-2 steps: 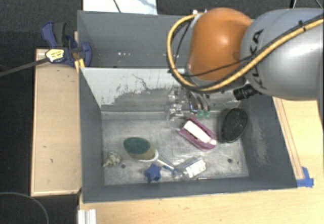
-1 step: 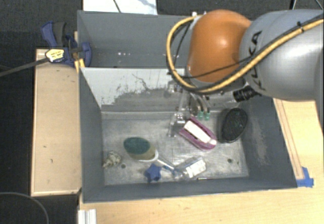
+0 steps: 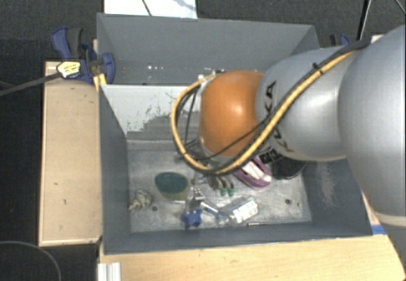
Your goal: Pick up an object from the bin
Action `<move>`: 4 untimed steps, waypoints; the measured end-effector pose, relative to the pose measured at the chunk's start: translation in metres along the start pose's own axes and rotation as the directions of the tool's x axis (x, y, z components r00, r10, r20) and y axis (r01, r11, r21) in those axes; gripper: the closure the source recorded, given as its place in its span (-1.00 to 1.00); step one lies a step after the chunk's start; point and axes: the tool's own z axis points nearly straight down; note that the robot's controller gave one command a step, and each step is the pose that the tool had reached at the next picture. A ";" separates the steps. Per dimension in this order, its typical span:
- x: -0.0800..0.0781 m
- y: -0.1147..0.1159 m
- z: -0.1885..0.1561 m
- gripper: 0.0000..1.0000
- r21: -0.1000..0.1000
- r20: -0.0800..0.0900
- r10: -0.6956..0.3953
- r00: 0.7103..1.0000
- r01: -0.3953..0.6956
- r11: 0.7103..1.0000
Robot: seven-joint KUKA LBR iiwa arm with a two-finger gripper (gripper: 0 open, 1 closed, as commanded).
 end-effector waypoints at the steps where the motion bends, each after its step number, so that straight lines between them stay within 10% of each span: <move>1: -0.020 -0.010 0.044 -1.00 0.000 0.022 -0.217 0.976 0.217 0.976; 2: -0.019 -0.010 0.049 1.00 -0.002 0.019 -0.215 0.976 0.215 0.977; 3: -0.017 -0.012 0.052 -1.00 0.001 0.014 -0.214 0.977 0.214 0.977; 4: -0.016 -0.013 0.053 1.00 0.001 0.009 -0.212 0.977 0.212 0.977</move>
Offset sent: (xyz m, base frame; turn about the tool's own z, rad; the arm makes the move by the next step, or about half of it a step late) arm 0.0202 -0.0156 -0.0743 -0.2555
